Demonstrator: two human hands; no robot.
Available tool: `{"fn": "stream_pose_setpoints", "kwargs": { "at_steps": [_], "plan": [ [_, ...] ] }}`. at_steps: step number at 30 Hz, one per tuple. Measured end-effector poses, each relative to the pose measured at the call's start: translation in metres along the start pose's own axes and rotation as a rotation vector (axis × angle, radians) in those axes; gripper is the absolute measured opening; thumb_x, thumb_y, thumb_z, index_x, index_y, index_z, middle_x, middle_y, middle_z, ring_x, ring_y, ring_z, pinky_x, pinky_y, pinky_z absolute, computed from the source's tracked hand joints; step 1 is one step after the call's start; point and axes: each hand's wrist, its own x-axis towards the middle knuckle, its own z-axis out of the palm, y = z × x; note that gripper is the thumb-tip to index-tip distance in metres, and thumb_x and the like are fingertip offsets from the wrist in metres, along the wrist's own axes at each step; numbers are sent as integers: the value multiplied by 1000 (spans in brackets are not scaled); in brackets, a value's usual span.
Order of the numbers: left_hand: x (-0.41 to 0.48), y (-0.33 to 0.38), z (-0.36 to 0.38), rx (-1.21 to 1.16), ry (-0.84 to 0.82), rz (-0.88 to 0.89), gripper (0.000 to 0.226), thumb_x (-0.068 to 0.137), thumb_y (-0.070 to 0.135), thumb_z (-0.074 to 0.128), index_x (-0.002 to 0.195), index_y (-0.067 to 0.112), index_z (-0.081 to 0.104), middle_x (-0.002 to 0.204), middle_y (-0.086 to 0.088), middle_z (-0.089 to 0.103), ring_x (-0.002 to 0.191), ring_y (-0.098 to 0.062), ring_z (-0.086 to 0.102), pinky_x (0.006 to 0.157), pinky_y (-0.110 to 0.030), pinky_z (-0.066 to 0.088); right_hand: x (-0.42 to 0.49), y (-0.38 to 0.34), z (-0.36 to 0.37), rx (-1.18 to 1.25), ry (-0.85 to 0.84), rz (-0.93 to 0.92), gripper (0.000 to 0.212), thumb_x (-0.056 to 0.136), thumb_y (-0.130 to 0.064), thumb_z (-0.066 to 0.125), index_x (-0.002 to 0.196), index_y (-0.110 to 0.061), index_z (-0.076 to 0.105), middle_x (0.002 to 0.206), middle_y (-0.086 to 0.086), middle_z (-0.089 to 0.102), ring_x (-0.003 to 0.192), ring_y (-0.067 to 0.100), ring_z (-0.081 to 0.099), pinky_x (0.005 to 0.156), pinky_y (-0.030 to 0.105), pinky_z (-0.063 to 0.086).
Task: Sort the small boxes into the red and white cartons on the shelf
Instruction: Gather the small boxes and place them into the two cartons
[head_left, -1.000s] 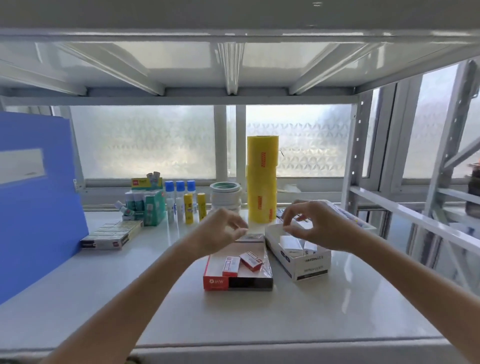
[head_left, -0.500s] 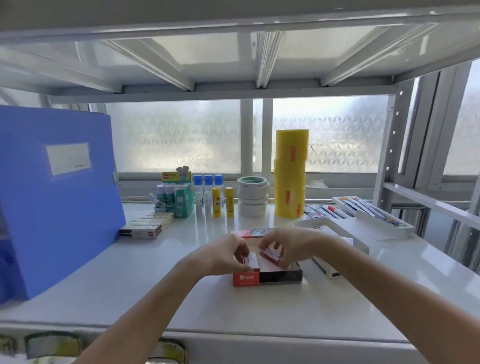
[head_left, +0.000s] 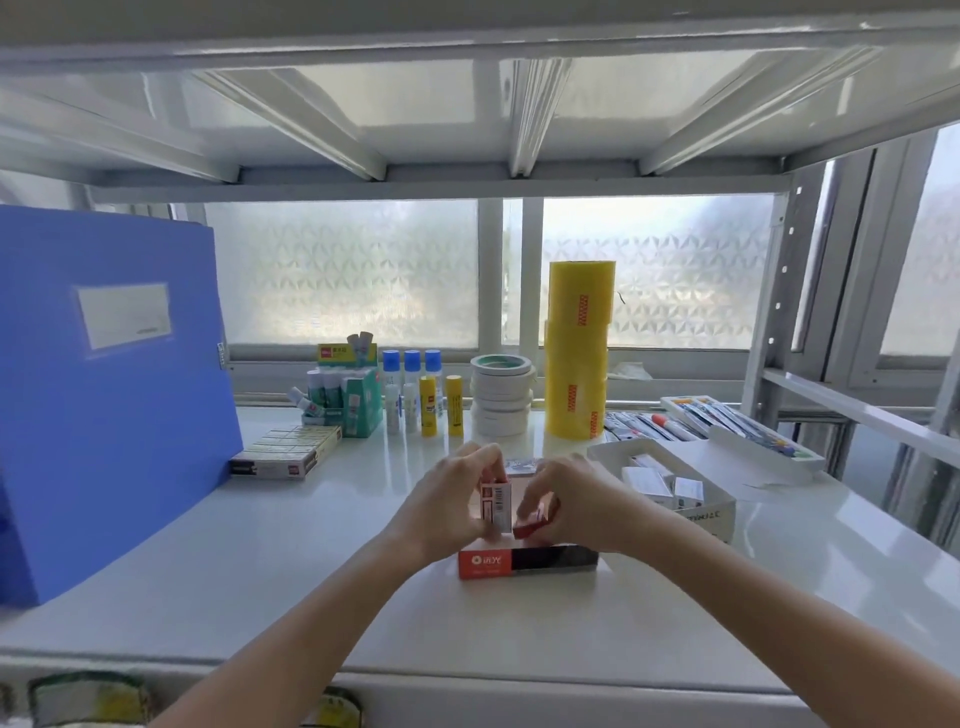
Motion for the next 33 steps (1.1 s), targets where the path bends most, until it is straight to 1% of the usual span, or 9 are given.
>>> {"fn": "stream_pose_setpoints", "kwargs": {
  "at_steps": [3,8,12,14,17,23,28,30,33],
  "plan": [
    [-4,4,-4,-4,38,16,26,70,9,82,79,17,59,86,5,62,83,-11,64,75,-33,58,-10,-2,-8,74,-97,11,16,77,-23,76,93,-24,77,96,1,70,83,14,68,82,34,58],
    [-11,10,-3,3,-76,29,13,73,13,80,84,15,72,90,1,70,81,-11,65,76,-29,58,-13,-7,-17,139,-114,67,22,74,-18,79,94,-15,72,71,-18,56,84,17,70,80,31,58],
    [-7,3,-22,-93,-282,-63,33,75,22,79,106,16,73,114,3,68,103,-6,58,93,-19,45,-10,-5,-13,149,-80,111,37,68,-21,84,96,-10,64,81,-5,61,88,20,67,76,30,57],
    [-7,-1,-23,-32,-304,-98,48,76,25,79,121,15,65,120,2,64,104,-5,55,90,-15,41,-8,-1,-9,164,-77,124,42,66,-22,85,99,-11,60,94,2,65,90,20,67,78,33,58],
    [-5,-3,-16,-27,-339,-133,53,79,21,77,128,10,59,123,-4,65,105,-9,59,86,-13,45,-3,4,-3,191,-94,113,46,68,-17,84,106,-11,58,103,6,67,88,19,67,79,35,59],
    [-1,-7,-4,-209,-277,-196,66,78,13,76,136,14,46,130,-6,63,120,-15,57,94,-25,51,11,10,1,162,-106,92,57,67,-19,84,117,-13,58,106,4,67,95,17,61,84,26,52],
    [4,-14,5,-291,-201,-208,62,76,14,77,132,12,51,127,-7,64,119,-10,58,81,-6,48,17,21,4,151,-53,88,50,68,-25,82,113,-11,64,97,-1,63,89,14,59,75,18,45],
    [6,-16,8,-290,-187,-205,60,76,15,77,131,11,52,127,-6,64,120,-11,58,85,-10,47,17,24,8,157,-20,77,45,70,-25,80,110,-12,66,94,-3,61,87,13,56,70,14,40],
    [5,-19,11,-295,-179,-200,60,76,19,78,130,12,53,126,-5,64,119,-11,58,93,-19,49,16,26,12,165,-12,58,46,72,-26,79,113,-11,65,98,-4,59,93,13,57,81,18,44]
  ]
}}
